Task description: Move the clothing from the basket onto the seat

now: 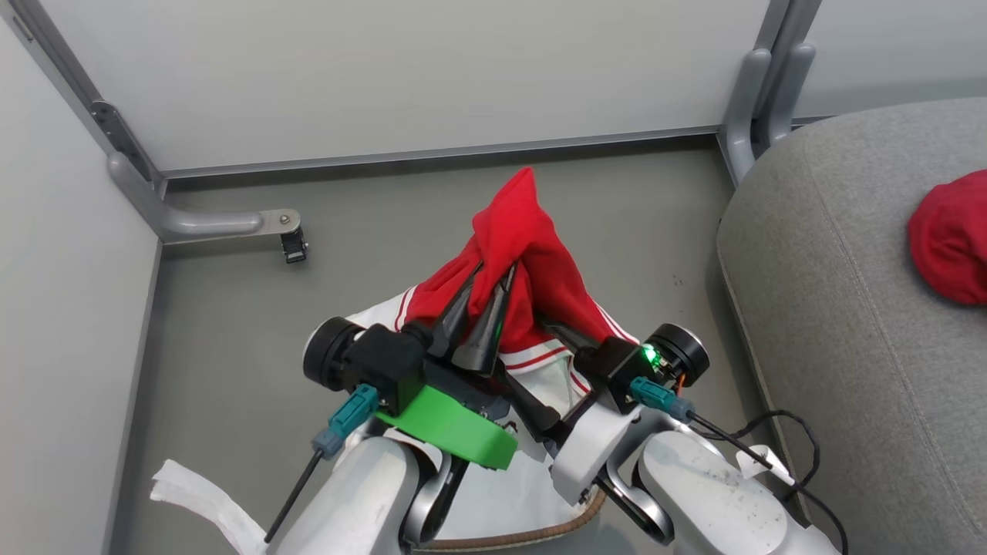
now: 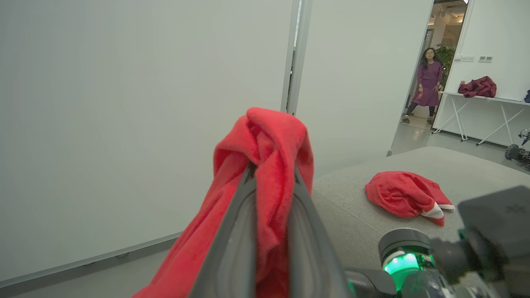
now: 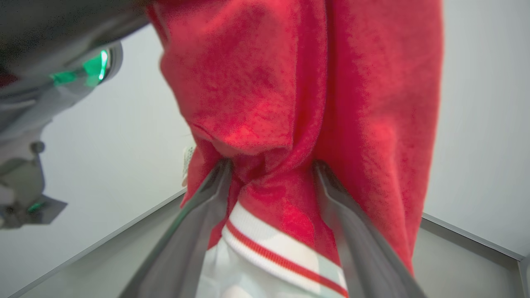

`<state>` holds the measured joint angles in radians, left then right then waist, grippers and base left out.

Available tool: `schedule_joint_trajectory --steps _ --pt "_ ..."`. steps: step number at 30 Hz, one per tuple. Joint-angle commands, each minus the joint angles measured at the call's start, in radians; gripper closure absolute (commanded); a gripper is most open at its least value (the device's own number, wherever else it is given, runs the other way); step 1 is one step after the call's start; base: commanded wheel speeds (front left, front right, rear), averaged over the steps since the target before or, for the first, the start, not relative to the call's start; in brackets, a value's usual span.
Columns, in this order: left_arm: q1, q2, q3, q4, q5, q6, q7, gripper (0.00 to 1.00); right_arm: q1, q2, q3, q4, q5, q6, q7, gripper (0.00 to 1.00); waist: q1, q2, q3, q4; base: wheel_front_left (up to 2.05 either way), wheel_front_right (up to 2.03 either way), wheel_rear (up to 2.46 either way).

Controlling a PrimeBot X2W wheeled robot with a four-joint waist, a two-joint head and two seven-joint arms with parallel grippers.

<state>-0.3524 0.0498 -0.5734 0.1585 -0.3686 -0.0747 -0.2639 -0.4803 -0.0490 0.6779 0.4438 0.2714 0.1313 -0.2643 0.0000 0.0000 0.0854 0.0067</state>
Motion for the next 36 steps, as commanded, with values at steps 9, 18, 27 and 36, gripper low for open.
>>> schedule_joint_trajectory --steps 9,18,27,36 --pt "-0.023 0.002 -0.058 -0.014 -0.043 0.007 -0.001 1.0 -0.03 -0.004 -0.008 0.086 0.032 -0.001 0.0 0.0 0.0 0.0 -0.006 0.059 0.0 0.0 0.0" --pt "-0.007 0.002 -0.042 0.021 -0.018 0.02 -0.001 1.0 -0.002 -0.005 -0.029 0.071 0.043 -0.001 0.0 1.0 0.0 0.0 0.001 0.044 0.0 0.0 0.0" --pt "0.02 0.002 0.013 0.081 0.054 0.011 0.0 0.0 0.046 -0.004 -0.123 0.026 0.023 -0.001 0.0 1.0 0.0 0.0 0.03 -0.084 0.0 0.0 0.0" --pt "0.043 0.002 0.056 0.123 0.119 -0.022 0.0 0.0 0.085 -0.004 -0.216 -0.034 0.002 -0.001 0.0 1.0 0.0 0.0 0.078 -0.277 0.0 0.0 0.0"
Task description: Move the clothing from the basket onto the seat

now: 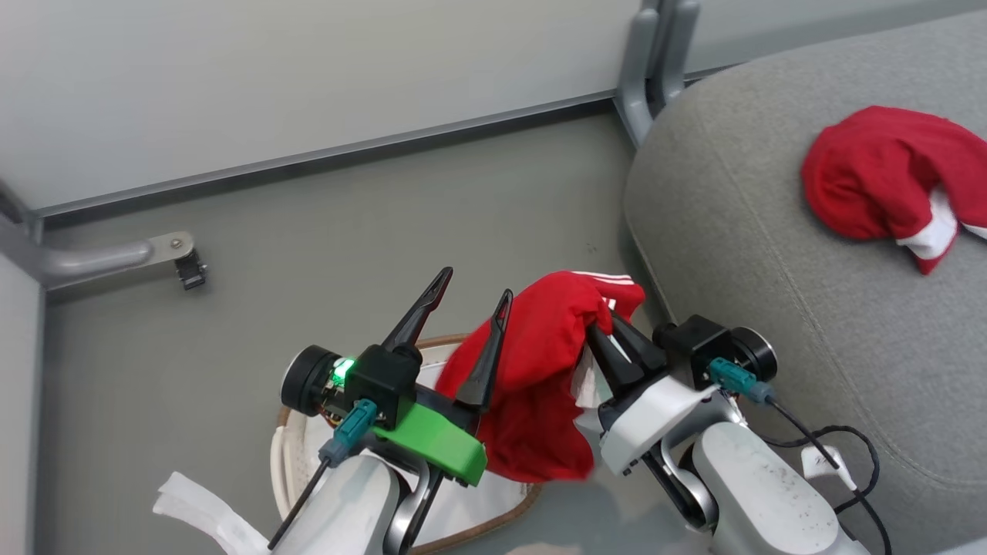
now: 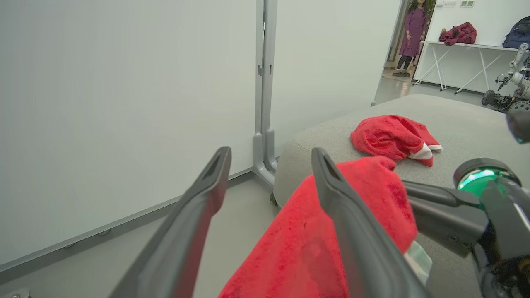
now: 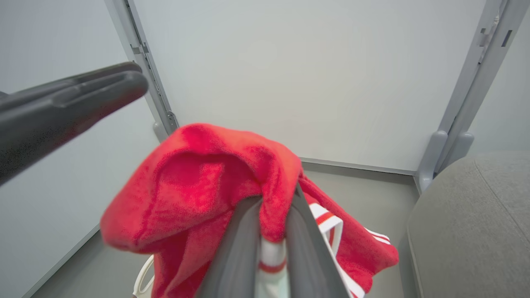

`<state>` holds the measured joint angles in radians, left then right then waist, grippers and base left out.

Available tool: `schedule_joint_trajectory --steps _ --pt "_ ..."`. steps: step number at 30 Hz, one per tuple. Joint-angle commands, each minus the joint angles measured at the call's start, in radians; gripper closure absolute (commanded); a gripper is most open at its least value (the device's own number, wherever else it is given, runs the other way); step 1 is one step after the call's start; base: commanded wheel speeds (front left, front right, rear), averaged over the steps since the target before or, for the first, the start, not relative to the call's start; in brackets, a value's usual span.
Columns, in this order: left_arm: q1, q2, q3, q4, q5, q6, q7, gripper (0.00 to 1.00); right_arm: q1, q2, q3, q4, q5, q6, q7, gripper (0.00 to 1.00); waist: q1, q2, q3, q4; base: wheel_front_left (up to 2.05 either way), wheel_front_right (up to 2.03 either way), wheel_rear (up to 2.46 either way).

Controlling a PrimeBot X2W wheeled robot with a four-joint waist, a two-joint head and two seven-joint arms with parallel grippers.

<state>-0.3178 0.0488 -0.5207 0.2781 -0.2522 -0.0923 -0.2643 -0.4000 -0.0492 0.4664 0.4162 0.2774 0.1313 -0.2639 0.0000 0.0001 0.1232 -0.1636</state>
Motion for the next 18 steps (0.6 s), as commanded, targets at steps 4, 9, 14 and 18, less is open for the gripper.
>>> schedule_joint_trajectory --steps 4,9,14,18 --pt "0.01 0.004 0.013 0.017 0.018 -0.015 0.0 0.0 0.019 -0.003 -0.034 -0.034 0.002 -0.001 -0.001 1.0 0.0 -0.0001 0.061 -0.194 0.0 0.0 0.0" --pt "0.018 0.004 0.013 0.034 0.025 -0.027 0.0 0.0 0.035 -0.003 -0.057 -0.062 0.016 -0.001 -0.001 1.0 0.0 -0.0001 0.072 -0.306 0.0 0.0 0.0" --pt "0.01 0.004 -0.006 0.045 0.025 -0.033 0.0 0.0 0.053 -0.004 -0.097 -0.087 0.014 -0.001 -0.001 1.0 0.0 -0.0001 0.082 -0.377 0.0 0.0 0.0" --pt "-0.019 0.005 -0.049 0.068 0.009 -0.037 0.0 0.0 0.082 -0.002 -0.166 -0.122 -0.003 -0.001 -0.001 1.0 0.0 -0.0001 0.094 -0.386 0.0 0.0 0.0"
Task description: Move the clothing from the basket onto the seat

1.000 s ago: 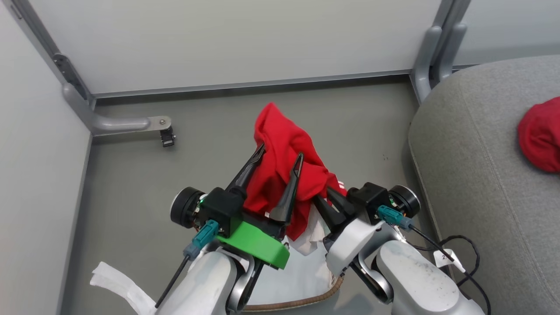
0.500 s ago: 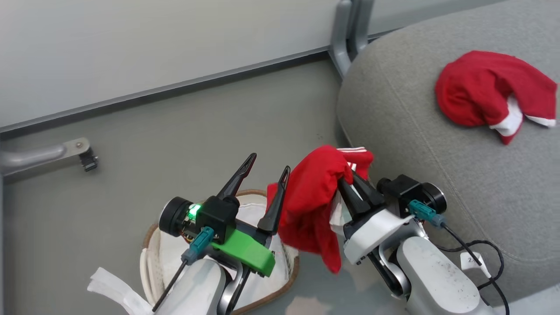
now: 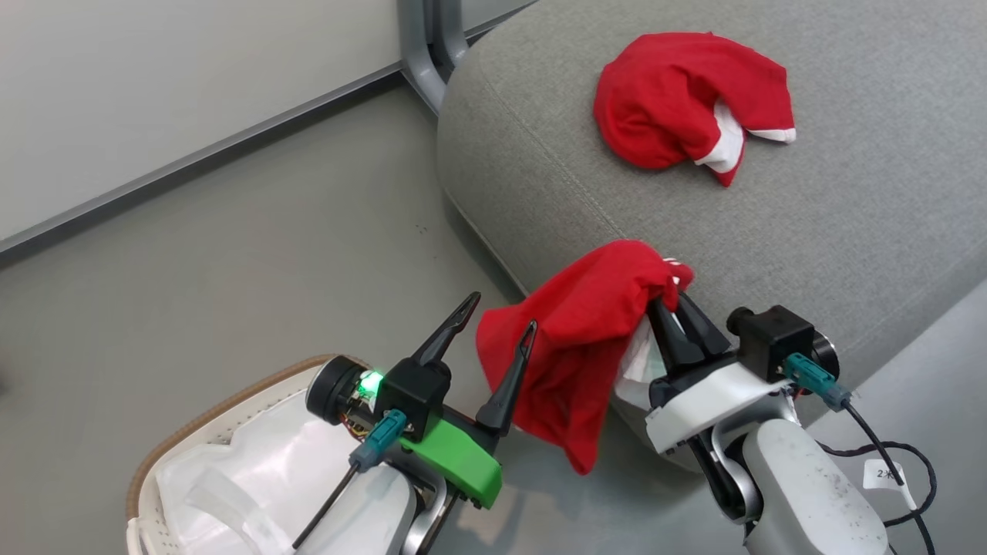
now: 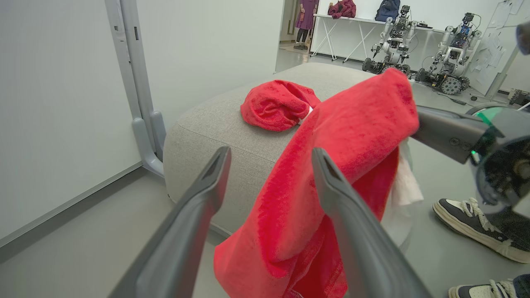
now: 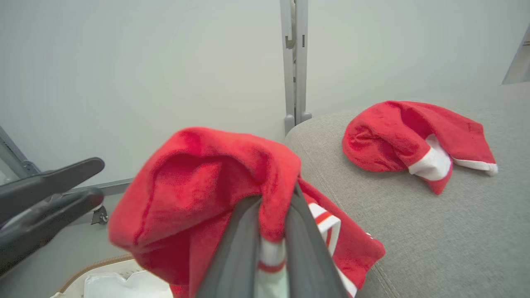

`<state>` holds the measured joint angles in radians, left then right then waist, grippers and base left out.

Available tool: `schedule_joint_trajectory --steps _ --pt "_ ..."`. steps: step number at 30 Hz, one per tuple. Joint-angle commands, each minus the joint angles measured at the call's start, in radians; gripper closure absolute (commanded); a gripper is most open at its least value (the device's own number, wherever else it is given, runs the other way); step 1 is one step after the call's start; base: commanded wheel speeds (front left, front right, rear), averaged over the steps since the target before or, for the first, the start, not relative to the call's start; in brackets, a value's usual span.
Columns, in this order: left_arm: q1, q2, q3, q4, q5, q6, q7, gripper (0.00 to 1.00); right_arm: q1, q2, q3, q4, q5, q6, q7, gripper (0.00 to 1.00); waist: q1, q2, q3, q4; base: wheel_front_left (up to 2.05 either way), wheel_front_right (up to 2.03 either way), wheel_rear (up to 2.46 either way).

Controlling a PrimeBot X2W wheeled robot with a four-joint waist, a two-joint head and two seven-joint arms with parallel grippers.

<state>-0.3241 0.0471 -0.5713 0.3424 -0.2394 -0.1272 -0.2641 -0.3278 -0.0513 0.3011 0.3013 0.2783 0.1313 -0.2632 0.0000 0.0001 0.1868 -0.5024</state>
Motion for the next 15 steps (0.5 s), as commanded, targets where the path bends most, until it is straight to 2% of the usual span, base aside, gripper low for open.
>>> schedule_joint_trajectory --steps 1,9,15 --pt "-0.02 0.006 -0.01 0.009 -0.005 -0.003 0.0 0.0 0.015 0.0 -0.018 -0.016 -0.009 -0.001 -0.002 1.0 0.0 -0.0001 0.034 -0.049 0.0 0.0 0.0" --pt "-0.059 0.006 -0.068 0.043 -0.031 -0.004 0.0 0.0 0.037 -0.001 -0.104 -0.061 -0.033 -0.001 -0.002 1.0 0.0 -0.0001 0.053 -0.053 0.0 0.0 0.0" --pt "-0.055 0.01 -0.05 0.069 -0.018 -0.004 0.0 0.0 -0.063 -0.021 -0.169 -0.07 -0.064 -0.001 -0.002 1.0 0.0 -0.0001 0.075 -0.051 0.0 0.0 0.0"
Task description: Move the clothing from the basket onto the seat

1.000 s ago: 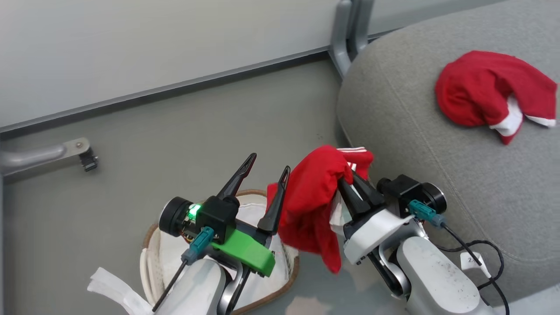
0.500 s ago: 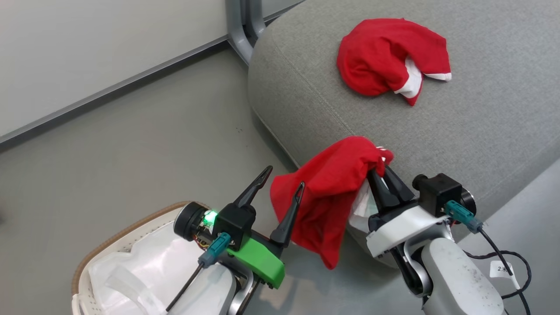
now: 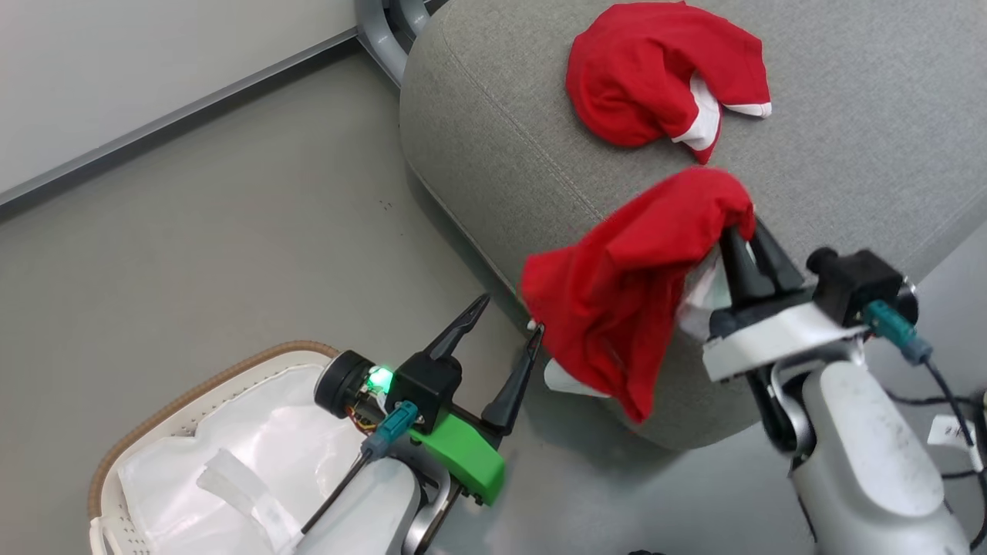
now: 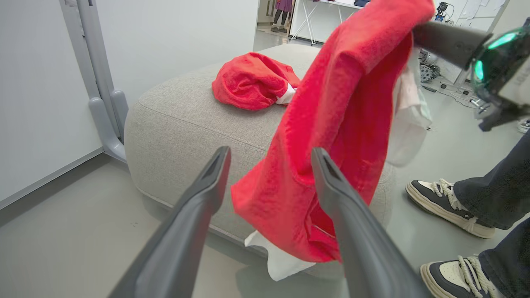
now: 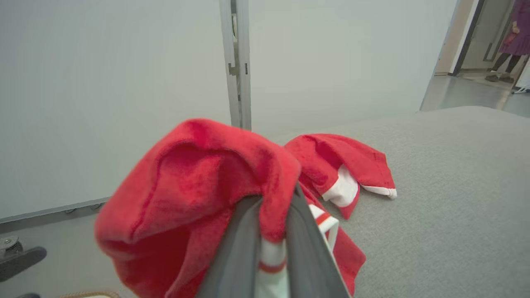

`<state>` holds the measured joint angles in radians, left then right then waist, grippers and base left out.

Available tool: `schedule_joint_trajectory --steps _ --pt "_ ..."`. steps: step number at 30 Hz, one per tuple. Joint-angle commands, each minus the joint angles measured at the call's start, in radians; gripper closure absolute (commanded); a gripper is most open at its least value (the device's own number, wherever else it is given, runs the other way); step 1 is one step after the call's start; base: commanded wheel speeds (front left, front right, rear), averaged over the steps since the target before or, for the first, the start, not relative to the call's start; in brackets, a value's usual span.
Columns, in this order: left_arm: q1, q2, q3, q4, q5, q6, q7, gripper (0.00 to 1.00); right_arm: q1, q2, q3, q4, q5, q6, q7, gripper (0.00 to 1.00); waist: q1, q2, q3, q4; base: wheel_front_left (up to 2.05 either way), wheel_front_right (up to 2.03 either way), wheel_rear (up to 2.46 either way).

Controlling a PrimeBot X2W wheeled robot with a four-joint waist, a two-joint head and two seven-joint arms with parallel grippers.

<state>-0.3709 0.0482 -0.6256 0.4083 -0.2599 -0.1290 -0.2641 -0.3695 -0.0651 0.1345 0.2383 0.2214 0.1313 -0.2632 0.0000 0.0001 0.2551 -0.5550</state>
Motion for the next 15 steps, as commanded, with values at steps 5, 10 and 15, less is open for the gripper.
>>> schedule_joint_trajectory --steps 5,10,15 --pt "0.012 0.027 0.041 0.008 0.025 -0.003 0.0 0.0 -0.198 -0.092 -0.001 0.003 -0.02 -0.001 -0.002 1.0 0.0 -0.0001 0.039 0.005 0.0 0.0 0.0" --pt "0.023 0.037 0.08 0.005 0.048 -0.003 0.0 0.0 -0.403 -0.177 0.002 0.037 -0.027 -0.001 -0.002 1.0 0.0 -0.0001 0.072 0.008 0.0 0.0 0.0" --pt "0.022 0.042 0.098 -0.002 0.062 -0.003 0.0 0.0 -0.582 -0.26 -0.039 0.097 -0.056 -0.001 -0.002 1.0 0.0 -0.0001 0.11 0.04 0.0 0.0 0.0"
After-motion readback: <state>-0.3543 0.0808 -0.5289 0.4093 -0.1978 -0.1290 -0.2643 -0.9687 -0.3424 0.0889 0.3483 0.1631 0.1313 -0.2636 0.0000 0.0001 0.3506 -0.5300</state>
